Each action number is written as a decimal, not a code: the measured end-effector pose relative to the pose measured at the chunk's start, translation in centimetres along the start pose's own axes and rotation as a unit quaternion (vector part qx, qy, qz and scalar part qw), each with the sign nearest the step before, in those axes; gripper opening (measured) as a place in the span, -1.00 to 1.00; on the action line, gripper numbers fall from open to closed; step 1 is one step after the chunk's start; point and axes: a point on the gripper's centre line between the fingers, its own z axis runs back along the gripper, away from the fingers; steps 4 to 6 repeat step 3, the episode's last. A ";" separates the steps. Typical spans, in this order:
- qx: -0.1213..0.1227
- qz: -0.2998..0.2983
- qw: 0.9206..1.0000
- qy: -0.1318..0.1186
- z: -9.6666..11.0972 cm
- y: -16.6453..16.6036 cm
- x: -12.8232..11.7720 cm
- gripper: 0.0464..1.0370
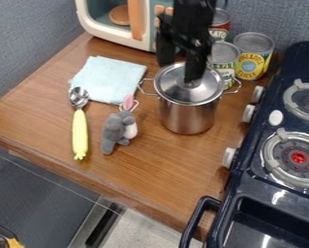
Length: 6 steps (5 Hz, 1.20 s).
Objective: Put the silver lid on the silver pot
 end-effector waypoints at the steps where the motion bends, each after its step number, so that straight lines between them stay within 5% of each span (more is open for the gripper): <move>1: 0.004 0.025 0.999 -0.034 2.3 0.3 -0.7 0.94; 2: 0.013 0.047 0.997 -0.054 4.0 0.4 -1.6 0.93; 6: 0.026 0.050 0.998 -0.039 4.5 0.6 -2.3 0.93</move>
